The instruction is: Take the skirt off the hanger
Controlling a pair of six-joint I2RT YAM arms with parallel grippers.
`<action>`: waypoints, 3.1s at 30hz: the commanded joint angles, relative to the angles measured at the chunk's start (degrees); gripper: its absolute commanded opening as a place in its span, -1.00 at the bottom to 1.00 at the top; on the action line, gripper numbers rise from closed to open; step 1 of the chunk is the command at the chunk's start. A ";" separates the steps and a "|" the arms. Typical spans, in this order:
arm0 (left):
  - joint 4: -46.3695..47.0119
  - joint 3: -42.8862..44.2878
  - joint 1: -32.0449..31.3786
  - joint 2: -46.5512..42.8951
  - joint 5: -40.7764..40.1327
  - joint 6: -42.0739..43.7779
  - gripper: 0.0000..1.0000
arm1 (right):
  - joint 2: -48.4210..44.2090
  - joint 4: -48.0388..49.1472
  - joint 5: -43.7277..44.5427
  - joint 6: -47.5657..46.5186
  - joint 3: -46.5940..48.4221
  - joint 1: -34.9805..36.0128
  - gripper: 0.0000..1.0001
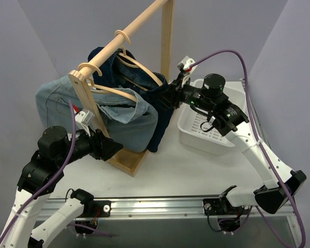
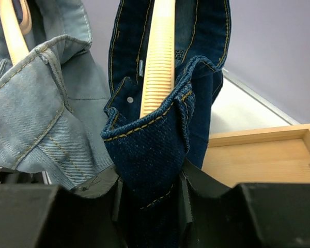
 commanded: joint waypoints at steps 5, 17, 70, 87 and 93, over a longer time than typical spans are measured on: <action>9.12 -0.18 -0.48 1.07 3.67 -1.67 0.34 | -6.15 0.69 9.44 -2.15 0.74 0.45 -1.00; 9.75 1.83 -4.34 7.66 8.79 -0.89 0.07 | -4.85 0.60 13.92 -2.24 9.87 0.19 -1.00; 6.85 13.78 -15.07 9.78 -61.17 5.35 -0.01 | 15.72 -9.95 10.58 -0.57 34.39 -0.60 -1.00; 8.16 12.98 -15.07 -6.05 -27.81 5.70 0.39 | 17.76 -8.28 17.25 5.40 27.57 -2.62 -1.00; 12.11 16.77 -15.07 2.56 -11.00 4.03 0.26 | 8.44 -10.21 22.18 7.43 16.57 -2.54 -1.00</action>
